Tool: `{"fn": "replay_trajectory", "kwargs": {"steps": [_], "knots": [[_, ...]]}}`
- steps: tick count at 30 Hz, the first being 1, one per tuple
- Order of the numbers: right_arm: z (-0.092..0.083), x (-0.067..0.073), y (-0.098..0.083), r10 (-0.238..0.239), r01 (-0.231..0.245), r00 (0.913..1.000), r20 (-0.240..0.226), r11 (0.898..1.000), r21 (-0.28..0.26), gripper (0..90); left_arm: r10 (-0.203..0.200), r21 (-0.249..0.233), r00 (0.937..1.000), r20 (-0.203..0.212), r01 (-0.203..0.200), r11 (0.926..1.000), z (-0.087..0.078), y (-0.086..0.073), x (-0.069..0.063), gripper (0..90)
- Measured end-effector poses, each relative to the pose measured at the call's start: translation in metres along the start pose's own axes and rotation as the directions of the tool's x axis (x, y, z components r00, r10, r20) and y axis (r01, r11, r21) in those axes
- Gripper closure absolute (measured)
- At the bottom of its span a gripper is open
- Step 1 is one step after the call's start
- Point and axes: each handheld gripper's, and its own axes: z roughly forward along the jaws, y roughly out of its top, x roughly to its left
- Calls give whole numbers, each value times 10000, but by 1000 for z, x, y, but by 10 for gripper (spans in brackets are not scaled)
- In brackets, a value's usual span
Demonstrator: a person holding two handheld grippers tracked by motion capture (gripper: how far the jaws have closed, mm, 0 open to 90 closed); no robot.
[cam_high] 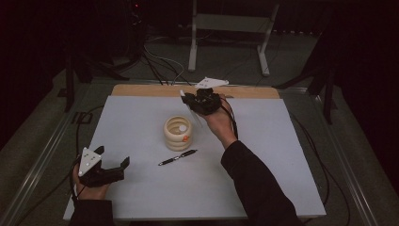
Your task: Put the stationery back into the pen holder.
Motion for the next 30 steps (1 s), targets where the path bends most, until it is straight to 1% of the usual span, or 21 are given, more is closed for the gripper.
{"fn": "replay_trajectory", "kwargs": {"steps": [8,16,21,26,30], "knots": [[3,2,6,38,-40,10000,-45,9995,-298,793,-14,-10,10000,8,14,10000,0,0,0,2],[10,6,11,-42,38,9999,-111,9993,-378,793,-19,-13,10000,20,19,10000,0,0,0,2],[11,5,12,72,-78,9999,-129,9988,-482,793,-38,-14,10000,17,38,10000,0,0,1,2],[12,5,13,70,-78,9999,-127,9982,-589,793,-19,8,10000,23,19,10000,0,0,0,2],[13,5,13,193,-199,9998,-107,9975,-684,793,-24,15,10000,25,24,10000,0,0,0,2]]}}
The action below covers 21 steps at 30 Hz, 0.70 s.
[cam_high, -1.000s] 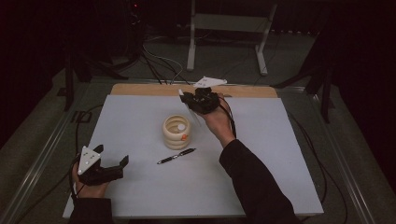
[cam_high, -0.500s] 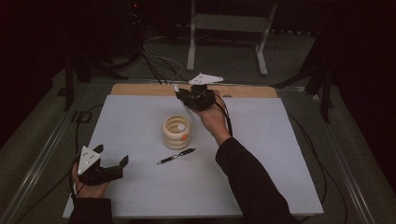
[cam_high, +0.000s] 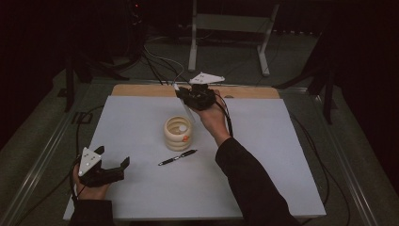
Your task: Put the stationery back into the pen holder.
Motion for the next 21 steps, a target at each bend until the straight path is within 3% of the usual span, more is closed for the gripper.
{"fn": "replay_trajectory", "kwargs": {"steps": [21], "knots": [[16,14,8,89,-91,9999,-101,9997,-239,793,25,26,10000,43,-25,10000,0,0,0,2]]}}
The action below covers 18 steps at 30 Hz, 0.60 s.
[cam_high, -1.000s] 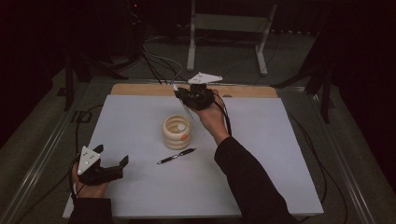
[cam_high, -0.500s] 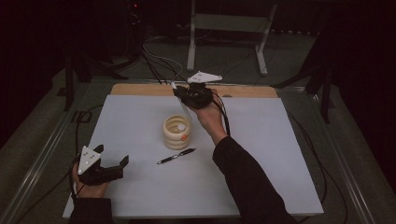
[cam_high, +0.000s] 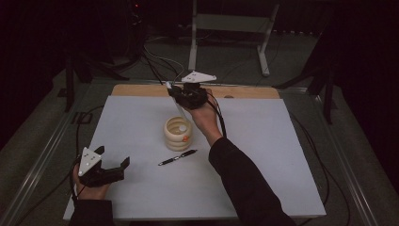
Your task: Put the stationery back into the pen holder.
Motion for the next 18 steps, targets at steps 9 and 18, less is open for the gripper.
{"fn": "replay_trajectory", "kwargs": {"steps": [9,18], "knots": [[7,5,-1,24,-25,9999,-155,9999,-109,791,-28,-31,10000,4,28,10000,0,0,0,2],[11,9,-7,23,-23,9994,-357,10000,5,786,-21,-26,10000,2,21,10000,-1,0,0,2]]}}
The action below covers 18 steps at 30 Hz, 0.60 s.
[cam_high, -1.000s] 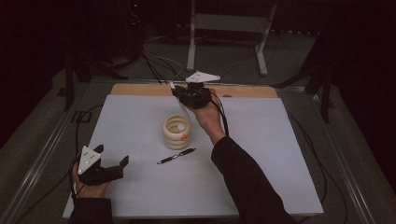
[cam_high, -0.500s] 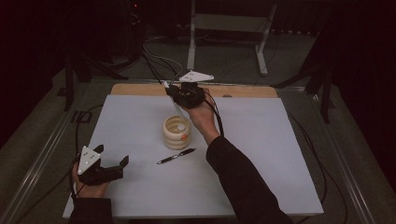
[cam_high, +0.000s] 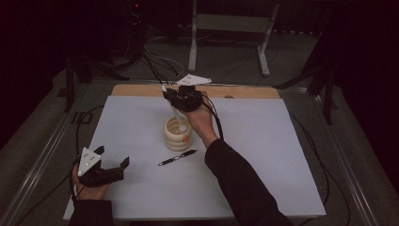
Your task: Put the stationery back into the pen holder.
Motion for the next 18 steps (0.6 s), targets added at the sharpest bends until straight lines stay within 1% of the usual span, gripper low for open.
{"fn": "replay_trajectory", "kwargs": {"steps": [9,14,18], "knots": [[2,1,-8,-21,21,10000,-37,9999,131,782,-9,-6,10000,-5,9,10000,0,0,0,2],[2,1,-9,-35,35,10000,-42,9999,106,782,-11,-6,10000,-9,11,10000,0,0,0,2],[1,2,-7,6,-6,10000,4,10000,-17,782,2,-6,10000,-7,-2,10000,0,0,0,2]]}}
